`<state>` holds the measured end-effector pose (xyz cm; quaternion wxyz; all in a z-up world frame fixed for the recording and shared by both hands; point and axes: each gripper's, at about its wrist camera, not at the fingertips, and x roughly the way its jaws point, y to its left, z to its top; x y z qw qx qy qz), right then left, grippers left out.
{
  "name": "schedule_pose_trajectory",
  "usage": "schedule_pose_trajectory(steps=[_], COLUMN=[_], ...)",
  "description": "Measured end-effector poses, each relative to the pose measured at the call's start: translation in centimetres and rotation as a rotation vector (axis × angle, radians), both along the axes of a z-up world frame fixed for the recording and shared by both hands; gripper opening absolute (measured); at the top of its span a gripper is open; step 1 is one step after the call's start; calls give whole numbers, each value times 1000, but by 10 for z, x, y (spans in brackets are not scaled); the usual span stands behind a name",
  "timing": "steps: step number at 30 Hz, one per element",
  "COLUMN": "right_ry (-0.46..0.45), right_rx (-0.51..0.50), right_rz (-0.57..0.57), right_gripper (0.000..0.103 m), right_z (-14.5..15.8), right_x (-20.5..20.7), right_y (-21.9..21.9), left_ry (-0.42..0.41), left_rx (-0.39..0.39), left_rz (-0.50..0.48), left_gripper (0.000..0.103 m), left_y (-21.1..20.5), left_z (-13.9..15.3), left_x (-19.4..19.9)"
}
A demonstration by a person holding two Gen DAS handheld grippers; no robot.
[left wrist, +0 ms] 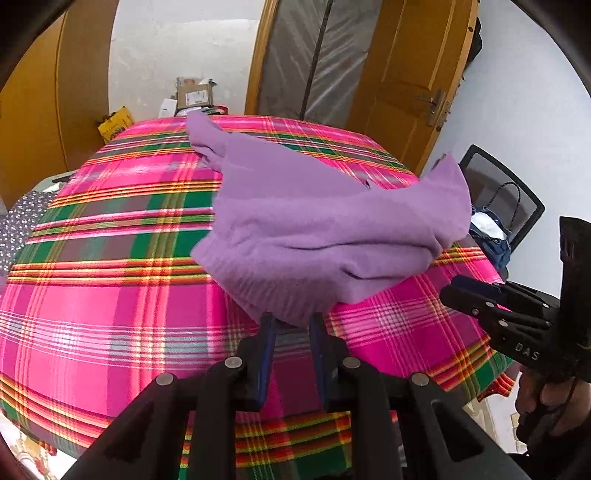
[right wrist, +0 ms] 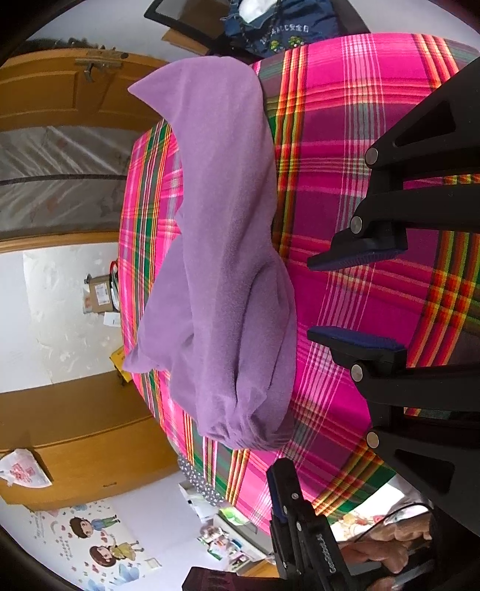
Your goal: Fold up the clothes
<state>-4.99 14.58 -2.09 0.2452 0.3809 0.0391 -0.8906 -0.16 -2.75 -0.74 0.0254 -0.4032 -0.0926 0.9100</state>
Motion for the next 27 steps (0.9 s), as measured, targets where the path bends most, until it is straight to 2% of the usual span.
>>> schedule_pose_trajectory(steps=[7, 8, 9, 10, 27], right_ry=[19, 20, 25, 32, -5], right_rx=[-64, -68, -68, -66, -52], right_rz=[-2, -1, 1, 4, 63], right_gripper=[32, 36, 44, 46, 46], right_z=[8, 9, 9, 10, 7], right_x=[0, 0, 1, 1, -3], right_y=[1, 1, 1, 0, -12], left_ry=[29, 34, 39, 42, 30], left_rx=[-13, -17, -21, -26, -19], left_rz=[11, 9, 7, 5, -12], left_gripper=[19, 19, 19, 19, 19], left_y=[-3, -3, -2, -1, -6], left_z=[2, 2, 3, 3, -7], left_x=[-3, -4, -4, -4, -5])
